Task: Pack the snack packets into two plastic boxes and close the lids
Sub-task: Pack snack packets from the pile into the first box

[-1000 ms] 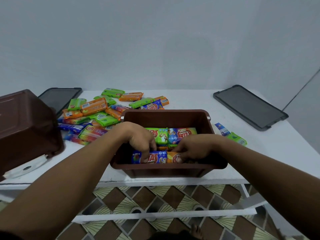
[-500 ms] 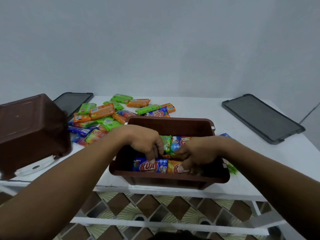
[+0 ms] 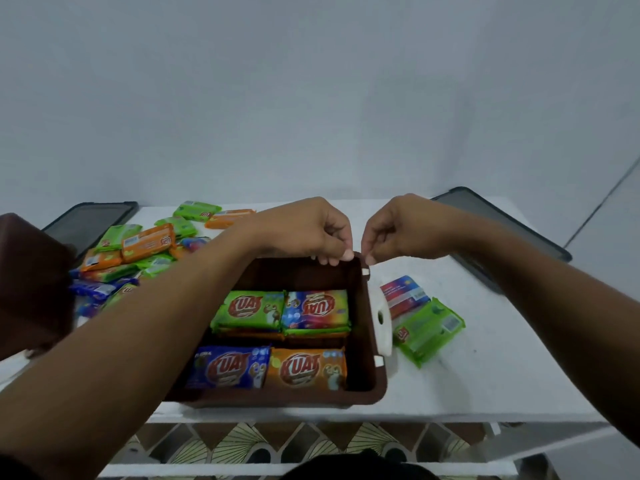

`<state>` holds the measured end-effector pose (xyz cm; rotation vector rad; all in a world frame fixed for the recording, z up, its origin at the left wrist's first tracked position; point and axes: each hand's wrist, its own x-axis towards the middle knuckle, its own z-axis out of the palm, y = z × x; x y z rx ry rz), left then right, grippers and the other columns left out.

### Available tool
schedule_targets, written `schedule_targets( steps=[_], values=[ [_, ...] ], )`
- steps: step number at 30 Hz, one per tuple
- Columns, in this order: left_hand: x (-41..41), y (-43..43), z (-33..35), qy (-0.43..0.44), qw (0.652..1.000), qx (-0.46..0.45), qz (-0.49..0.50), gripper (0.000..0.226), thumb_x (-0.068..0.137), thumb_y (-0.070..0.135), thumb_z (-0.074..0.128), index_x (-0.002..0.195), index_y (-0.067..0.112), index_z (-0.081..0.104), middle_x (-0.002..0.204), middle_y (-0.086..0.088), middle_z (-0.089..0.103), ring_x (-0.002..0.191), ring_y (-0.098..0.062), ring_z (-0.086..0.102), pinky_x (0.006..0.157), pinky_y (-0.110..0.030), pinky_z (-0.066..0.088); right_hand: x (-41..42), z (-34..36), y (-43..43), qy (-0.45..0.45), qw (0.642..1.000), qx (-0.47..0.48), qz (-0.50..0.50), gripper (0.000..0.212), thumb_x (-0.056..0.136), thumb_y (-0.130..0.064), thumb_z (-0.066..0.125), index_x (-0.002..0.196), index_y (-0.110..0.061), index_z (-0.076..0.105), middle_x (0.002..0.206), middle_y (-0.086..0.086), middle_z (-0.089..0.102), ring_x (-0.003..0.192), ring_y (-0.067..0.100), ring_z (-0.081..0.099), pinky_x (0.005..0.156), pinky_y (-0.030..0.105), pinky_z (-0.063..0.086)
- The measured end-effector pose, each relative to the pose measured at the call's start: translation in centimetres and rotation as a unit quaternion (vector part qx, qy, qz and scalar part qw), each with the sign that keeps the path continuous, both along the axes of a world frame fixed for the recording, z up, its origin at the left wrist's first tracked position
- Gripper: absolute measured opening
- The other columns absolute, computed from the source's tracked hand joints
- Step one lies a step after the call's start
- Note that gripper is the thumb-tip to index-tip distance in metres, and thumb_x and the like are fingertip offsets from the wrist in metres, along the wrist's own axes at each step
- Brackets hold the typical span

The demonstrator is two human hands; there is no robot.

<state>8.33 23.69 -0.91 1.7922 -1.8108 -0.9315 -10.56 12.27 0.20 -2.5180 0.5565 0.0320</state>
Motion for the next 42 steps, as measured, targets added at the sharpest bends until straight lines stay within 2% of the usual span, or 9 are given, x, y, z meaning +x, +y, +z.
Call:
schedule_targets(
  steps=[7, 11, 18, 21, 24, 29, 32, 36, 42],
  values=[
    [-3.2, -6.1, -1.4, -0.039, 0.999, 0.021, 0.005, 0.005, 0.087, 0.011, 0.074, 0.088, 0.006, 0.074, 0.079, -0.012, 0.075, 0.066, -0.012, 0.064, 0.065, -0.023, 0.051, -3.0, -2.2, -4.2, 0.095, 0.995, -0.008, 0.043, 0.011, 0.082, -0.022, 0.079, 0.09, -0.029, 0.08, 0.052, -0.027, 0.059, 0.048, -0.004, 0.053, 0.045, 0.01, 0.037],
    [-5.1, -9.1, -2.5, -0.096, 0.993, 0.064, -0.02, 0.005, 0.084, 0.014, 0.076, 0.084, 0.01, 0.074, 0.073, -0.003, 0.073, 0.065, -0.009, 0.064, 0.064, -0.022, 0.051, -4.4, -4.7, -5.1, 0.147, 0.985, -0.008, 0.088, 0.015, 0.081, -0.018, 0.075, 0.091, -0.028, 0.08, 0.05, -0.027, 0.057, 0.048, 0.002, 0.05, 0.048, 0.015, 0.041],
    [-7.3, -12.7, -5.9, -0.25, 0.946, 0.189, -0.08, 0.012, 0.083, 0.025, 0.079, 0.087, 0.016, 0.07, 0.076, 0.003, 0.071, 0.071, -0.012, 0.069, 0.066, -0.029, 0.055, -5.2, -8.5, -6.1, 0.205, 0.962, -0.048, 0.172, 0.025, 0.079, -0.031, 0.078, 0.104, -0.035, 0.077, 0.107, -0.012, 0.07, 0.092, 0.011, 0.064, 0.085, 0.033, 0.056],
    [-8.1, -13.5, -7.5, -0.32, 0.906, 0.262, -0.092, 0.029, 0.083, 0.035, 0.08, 0.097, 0.011, 0.069, 0.089, -0.005, 0.073, 0.079, -0.02, 0.073, 0.073, -0.035, 0.061, -5.7, -9.5, -6.2, 0.21, 0.952, -0.065, 0.212, 0.038, 0.076, -0.036, 0.079, 0.114, -0.037, 0.072, 0.118, -0.015, 0.066, 0.103, 0.011, 0.059, 0.091, 0.033, 0.051],
    [-9.0, -13.9, -8.5, -0.361, 0.87, 0.322, -0.098, 0.045, 0.08, 0.051, 0.078, 0.083, 0.009, 0.065, 0.089, -0.011, 0.071, 0.082, -0.027, 0.073, 0.077, -0.046, 0.063, -6.4, -10.7, -6.3, 0.19, 0.952, -0.07, 0.23, 0.055, 0.069, -0.043, 0.084, 0.12, -0.038, 0.066, 0.126, -0.015, 0.058, 0.111, 0.012, 0.053, 0.094, 0.032, 0.048],
    [-11.1, -14.5, -9.0, -0.411, 0.84, 0.33, -0.128, 0.033, 0.086, 0.047, 0.074, 0.086, 0.016, 0.064, 0.074, -0.001, 0.064, 0.072, -0.02, 0.067, 0.078, -0.036, 0.059, -7.5, -12.3, -5.8, 0.146, 0.942, -0.124, 0.275, 0.071, 0.063, -0.049, 0.087, 0.122, -0.036, 0.05, 0.129, -0.014, 0.048, 0.117, 0.014, 0.044, 0.097, 0.032, 0.041],
    [-10.8, -14.6, -9.2, -0.373, 0.851, 0.351, -0.118, 0.04, 0.082, 0.049, 0.079, 0.097, 0.014, 0.067, 0.088, -0.006, 0.069, 0.08, -0.022, 0.069, 0.062, -0.032, 0.058, -7.7, -12.5, -5.7, 0.13, 0.943, -0.133, 0.275, 0.072, 0.065, -0.044, 0.088, 0.125, -0.031, 0.05, 0.129, -0.012, 0.049, 0.117, 0.013, 0.043, 0.093, 0.03, 0.041],
    [-9.6, -14.9, -9.0, -0.274, 0.895, 0.339, -0.088, 0.039, 0.073, 0.037, 0.088, 0.103, 0.018, 0.071, 0.095, 0.001, 0.07, 0.084, -0.019, 0.067, 0.065, -0.03, 0.056, -8.0, -12.1, -5.9, 0.123, 0.954, -0.103, 0.253, 0.054, 0.07, -0.032, 0.08, 0.119, -0.029, 0.058, 0.113, -0.011, 0.056, 0.095, 0.014, 0.055, 0.078, 0.031, 0.051],
    [-9.0, -15.4, -7.3, -0.135, 0.969, 0.205, -0.004, 0.019, 0.065, 0.003, 0.073, 0.073, 0.019, 0.068, 0.074, -0.004, 0.068, 0.07, -0.021, 0.063, 0.063, -0.03, 0.049, -7.8, -10.0, -7.9, 0.094, 0.981, -0.035, 0.164, 0.014, 0.089, -0.024, 0.063, 0.1, -0.017, 0.067, 0.089, -0.003, 0.064, 0.079, 0.013, 0.058, 0.065, 0.021, 0.045]
  ],
)
